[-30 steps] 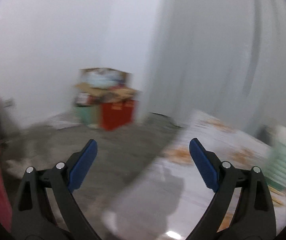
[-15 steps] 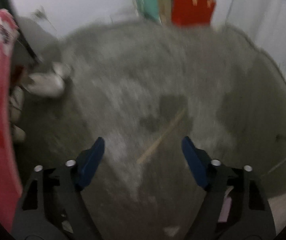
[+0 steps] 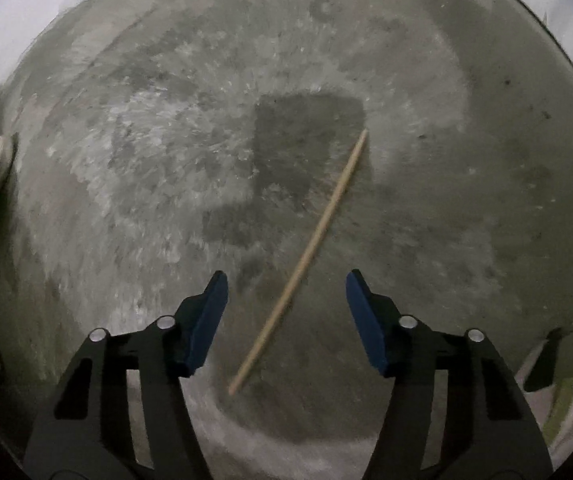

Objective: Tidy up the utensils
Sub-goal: 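Lower the left tool to the chopstick on the floor and close on it, then lift the chopstick off the floor with the left tool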

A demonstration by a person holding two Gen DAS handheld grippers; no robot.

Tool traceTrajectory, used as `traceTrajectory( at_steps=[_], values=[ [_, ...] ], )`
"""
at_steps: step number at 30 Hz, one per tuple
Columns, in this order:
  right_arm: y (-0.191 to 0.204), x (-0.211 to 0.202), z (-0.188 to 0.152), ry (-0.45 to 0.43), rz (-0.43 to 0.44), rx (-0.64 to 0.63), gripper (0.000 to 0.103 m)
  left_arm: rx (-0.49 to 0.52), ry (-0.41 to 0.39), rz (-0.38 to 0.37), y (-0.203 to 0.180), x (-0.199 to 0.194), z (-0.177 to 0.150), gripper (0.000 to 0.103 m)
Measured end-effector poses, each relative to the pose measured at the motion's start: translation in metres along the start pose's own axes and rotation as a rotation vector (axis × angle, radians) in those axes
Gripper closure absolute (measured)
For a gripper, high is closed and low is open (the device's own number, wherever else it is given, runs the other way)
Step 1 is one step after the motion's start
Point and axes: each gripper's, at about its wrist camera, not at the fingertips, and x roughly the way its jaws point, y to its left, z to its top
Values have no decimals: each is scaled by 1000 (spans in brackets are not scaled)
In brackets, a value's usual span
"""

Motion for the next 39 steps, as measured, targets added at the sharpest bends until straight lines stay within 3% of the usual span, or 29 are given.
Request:
traceTrajectory(
  at_steps=[3, 10, 16, 20, 22, 26, 34, 39],
  values=[
    [-3, 2, -2, 13, -38, 26, 65, 1, 25, -25, 1, 15, 8, 53],
    [5, 10, -3, 37, -80, 28, 65, 56, 58, -62, -9, 36, 19, 53],
    [11, 22, -4, 63, -98, 21, 65, 74, 44, -80, -10, 39, 25, 64],
    [14, 29, -3, 71, -94, 18, 66, 91, 36, -52, -10, 35, 26, 79],
    [13, 31, -3, 74, -91, 21, 66, 119, 32, -1, -12, 32, 24, 98],
    [7, 29, -3, 73, -78, 41, 66, 107, 48, -9, -13, 25, 19, 98],
    [-11, 19, -5, 55, 0, 74, 66, -123, -31, -76, 32, -41, -22, 98],
    [-16, 18, -9, 56, 65, 34, 66, -322, -204, -106, 90, -131, -51, 98]
  ],
)
